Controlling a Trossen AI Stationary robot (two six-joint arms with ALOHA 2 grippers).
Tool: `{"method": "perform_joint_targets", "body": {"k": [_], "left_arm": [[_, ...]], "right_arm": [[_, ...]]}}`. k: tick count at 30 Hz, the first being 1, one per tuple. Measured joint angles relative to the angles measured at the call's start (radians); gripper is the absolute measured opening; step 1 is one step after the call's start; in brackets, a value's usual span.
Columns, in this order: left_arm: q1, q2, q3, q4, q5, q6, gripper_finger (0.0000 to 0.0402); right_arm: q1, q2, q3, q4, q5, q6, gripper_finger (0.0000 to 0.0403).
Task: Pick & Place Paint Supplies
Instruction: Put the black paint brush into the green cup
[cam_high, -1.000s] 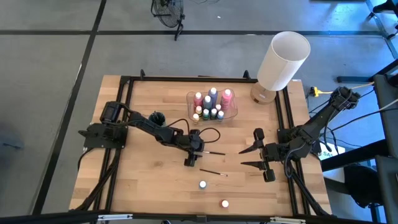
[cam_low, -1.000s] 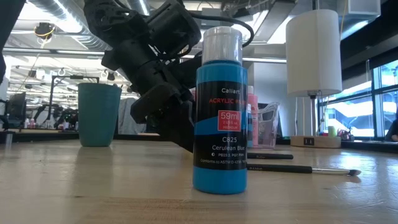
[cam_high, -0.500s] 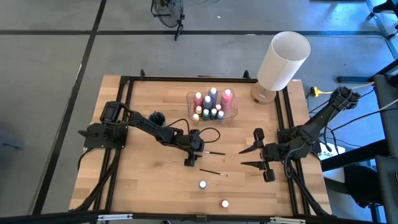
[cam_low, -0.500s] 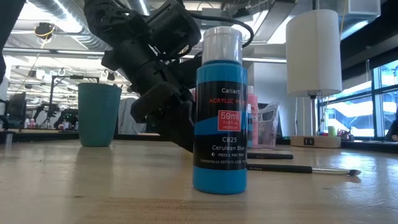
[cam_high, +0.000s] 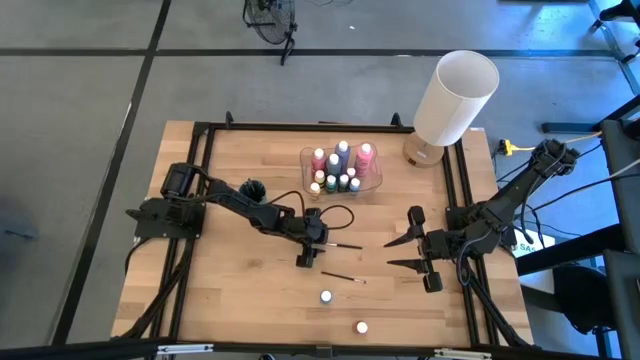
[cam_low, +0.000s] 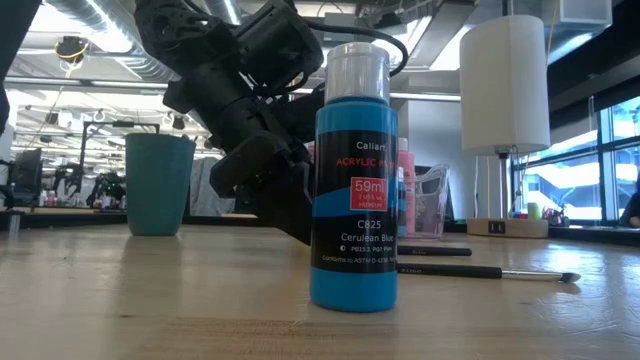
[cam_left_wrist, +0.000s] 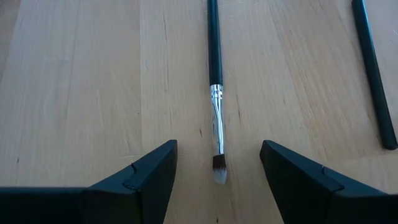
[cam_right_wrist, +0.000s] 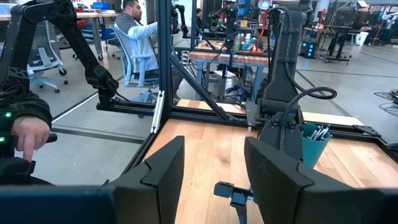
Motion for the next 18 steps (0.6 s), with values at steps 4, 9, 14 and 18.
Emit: {"method": "perform_joint_targets", "body": {"k": [4,9,14,18], "left_arm": [[0.000,0.000,0.000,0.000,0.000,0.001,0.0232],[0.000,0.000,0.000,-0.003,0.000,0.001,0.0232],[0.013,0.000,0.000,-0.010,0.034,-0.018,0.0232],[0.016,-0.001,0.001,-0.022,0.042,-0.021,0.0232]], "right_arm": [[0.000,0.000,0.000,0.001,0.000,0.000,0.0170],[0.000,0.000,0.000,0.002,-0.049,0.000,0.0170],[0.000,0.000,0.000,0.004,-0.058,0.000,0.0170],[0.000,0.000,0.000,0.018,-0.059,0.000,0.0170]]}}
